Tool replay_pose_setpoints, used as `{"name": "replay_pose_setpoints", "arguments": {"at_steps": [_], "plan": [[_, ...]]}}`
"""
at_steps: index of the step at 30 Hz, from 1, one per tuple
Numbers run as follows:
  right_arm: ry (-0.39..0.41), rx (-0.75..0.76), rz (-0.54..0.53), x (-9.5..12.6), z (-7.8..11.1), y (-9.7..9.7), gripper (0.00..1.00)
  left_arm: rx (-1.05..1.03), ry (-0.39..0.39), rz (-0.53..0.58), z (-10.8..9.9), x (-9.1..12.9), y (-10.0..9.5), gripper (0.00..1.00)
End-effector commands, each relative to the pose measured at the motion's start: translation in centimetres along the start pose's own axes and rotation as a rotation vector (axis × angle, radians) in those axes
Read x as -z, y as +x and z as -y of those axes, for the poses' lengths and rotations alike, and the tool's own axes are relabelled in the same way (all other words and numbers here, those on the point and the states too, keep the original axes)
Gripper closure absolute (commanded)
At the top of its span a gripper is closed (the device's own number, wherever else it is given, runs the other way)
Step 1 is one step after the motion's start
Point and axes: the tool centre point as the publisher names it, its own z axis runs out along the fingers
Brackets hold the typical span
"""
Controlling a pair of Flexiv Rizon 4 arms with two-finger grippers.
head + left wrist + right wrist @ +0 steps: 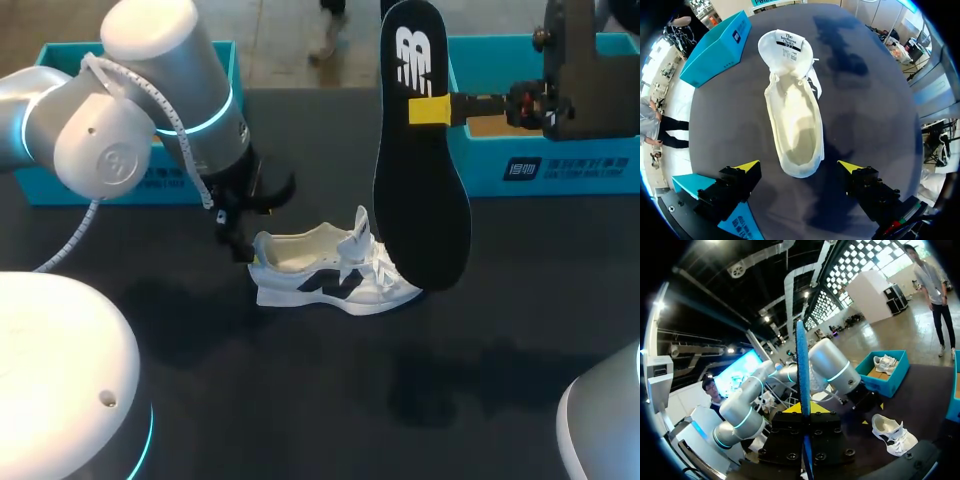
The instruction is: Take the shoe out of the shoebox, open the shoe tongue, remove and reinsert the insole, then place the shoe into the shoebox
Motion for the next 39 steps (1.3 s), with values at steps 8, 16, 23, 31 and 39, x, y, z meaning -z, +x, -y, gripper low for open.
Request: {"name": "replay_pose_setpoints", "arguments": {"at_steps": [8,16,23,31,39], "plan": [[0.002,-0.001,0.0,-0.3,-0.1,-0.1,1.0,-0.022,0.008,-0.001,3.6,-1.2,-2.0,0.0],[0.002,-0.001,0.0,-0.3,-0.1,-0.1,1.0,-0.031,0.024,-0.017,6.1,-3.6,-4.6,0.0],[0.002,-0.001,0.0,-0.3,-0.1,-0.1,1.0,-0.038,0.034,-0.039,7.7,-5.8,-6.1,0.0],[0.002,-0.001,0.0,-0.3,-0.1,-0.1,1.0,-0.024,0.037,-0.061,8.5,-7.9,-6.9,0.0],[0.002,-0.001,0.0,-0.3,-0.1,-0.1,1.0,-0.025,0.062,-0.107,8.7,-9.5,-6.5,0.0]]}}
